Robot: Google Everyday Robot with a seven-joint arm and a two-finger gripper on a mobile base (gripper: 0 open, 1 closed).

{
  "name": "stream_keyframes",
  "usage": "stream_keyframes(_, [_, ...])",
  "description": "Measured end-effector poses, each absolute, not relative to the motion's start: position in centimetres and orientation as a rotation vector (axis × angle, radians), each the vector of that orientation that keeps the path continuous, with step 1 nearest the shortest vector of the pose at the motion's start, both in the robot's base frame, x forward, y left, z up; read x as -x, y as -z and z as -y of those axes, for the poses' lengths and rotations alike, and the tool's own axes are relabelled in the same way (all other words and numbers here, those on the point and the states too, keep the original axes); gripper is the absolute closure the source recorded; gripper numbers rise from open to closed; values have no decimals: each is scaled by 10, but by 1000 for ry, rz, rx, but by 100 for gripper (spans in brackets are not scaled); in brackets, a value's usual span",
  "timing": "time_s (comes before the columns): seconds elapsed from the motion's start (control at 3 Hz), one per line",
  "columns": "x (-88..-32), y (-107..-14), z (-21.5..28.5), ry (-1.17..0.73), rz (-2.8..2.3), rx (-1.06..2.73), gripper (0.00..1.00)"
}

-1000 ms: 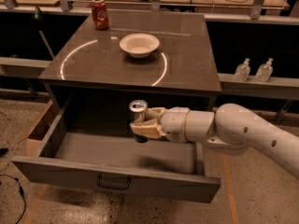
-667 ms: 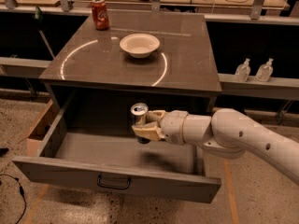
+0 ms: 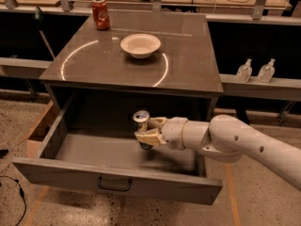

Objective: Place redbull can into top drawer

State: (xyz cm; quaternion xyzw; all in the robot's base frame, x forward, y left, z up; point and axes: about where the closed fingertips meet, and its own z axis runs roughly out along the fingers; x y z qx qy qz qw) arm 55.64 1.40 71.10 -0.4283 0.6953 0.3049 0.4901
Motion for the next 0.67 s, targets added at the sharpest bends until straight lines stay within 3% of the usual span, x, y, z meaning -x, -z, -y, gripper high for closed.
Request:
stream_keyframes(0.33, [-560, -693, -18, -763, -1692, 1052, 53])
stream_keyframes(0.67, [-560, -685, -22, -776, -1687, 1063, 30])
